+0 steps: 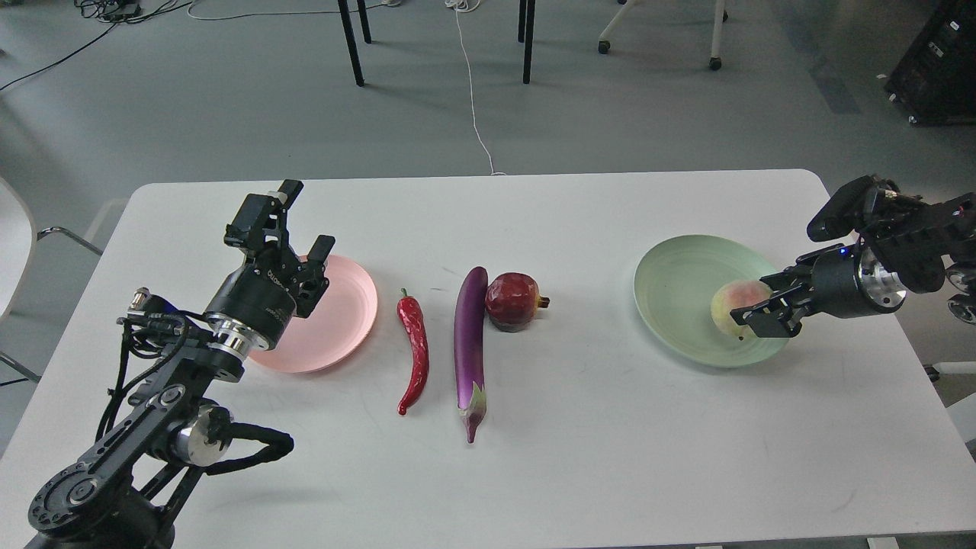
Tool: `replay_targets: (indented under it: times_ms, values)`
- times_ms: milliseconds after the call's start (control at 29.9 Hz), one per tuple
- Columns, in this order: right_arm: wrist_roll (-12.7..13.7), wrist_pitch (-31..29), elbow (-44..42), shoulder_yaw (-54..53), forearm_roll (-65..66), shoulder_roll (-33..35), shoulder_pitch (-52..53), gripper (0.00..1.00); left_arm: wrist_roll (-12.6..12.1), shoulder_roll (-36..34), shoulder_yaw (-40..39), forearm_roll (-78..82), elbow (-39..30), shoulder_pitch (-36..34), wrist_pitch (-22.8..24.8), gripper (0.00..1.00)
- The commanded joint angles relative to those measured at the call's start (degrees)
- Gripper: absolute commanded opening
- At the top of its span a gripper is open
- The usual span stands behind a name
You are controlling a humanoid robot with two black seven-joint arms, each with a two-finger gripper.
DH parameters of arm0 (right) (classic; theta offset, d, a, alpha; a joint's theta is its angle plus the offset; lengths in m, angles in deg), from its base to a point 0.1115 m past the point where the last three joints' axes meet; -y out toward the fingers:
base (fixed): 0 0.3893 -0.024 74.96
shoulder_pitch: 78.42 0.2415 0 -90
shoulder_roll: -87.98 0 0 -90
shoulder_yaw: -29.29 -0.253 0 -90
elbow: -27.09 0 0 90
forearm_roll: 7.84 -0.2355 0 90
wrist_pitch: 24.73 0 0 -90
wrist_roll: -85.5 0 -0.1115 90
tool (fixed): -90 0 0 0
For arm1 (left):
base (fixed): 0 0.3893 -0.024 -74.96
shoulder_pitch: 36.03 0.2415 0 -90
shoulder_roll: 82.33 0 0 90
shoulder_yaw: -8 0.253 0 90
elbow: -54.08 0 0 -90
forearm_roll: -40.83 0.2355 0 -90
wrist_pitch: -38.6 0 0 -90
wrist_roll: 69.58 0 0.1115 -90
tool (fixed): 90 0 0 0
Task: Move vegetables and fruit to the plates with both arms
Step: 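Lower the peach onto the green plate and open the right gripper, then reach the right gripper to the red apple and grasp it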
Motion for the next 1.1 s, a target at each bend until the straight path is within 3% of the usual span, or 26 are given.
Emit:
replay_targets:
  times_ms: [0, 234, 468, 702, 1070]
  values:
    - [0.0, 0.1, -0.9, -1.0, -0.1, -0.9, -1.5, 0.78, 0.0, 0.1, 0.0, 0.0, 0.0, 0.0, 0.0, 1.0]
    - [0.0, 0.0, -0.2, -2.1, -1.2, -0.9, -1.6, 0.96, -0.1, 0.0, 0.0, 0.0, -0.1, -0.1, 0.0, 1.0]
    - [0.0, -0.4, 2.8, -3.3, -2.3, -1.5, 3.7, 0.97, -0.1, -0.2, 0.0, 0.0, -0.1, 0.0, 0.1, 1.0]
    - [0.0, -0.6, 2.0, -2.7, -9.0, -13.6, 8.7, 0.97, 0.0, -0.4, 0.0, 0.0, -0.1, 0.0, 0.1, 1.0]
    - [0.0, 0.1, -9.1, 1.0, -18.0, -31.4, 6.0, 0.97, 0.0, -0.4, 0.0, 0.0, -0.3, 0.2, 0.1, 1.0]
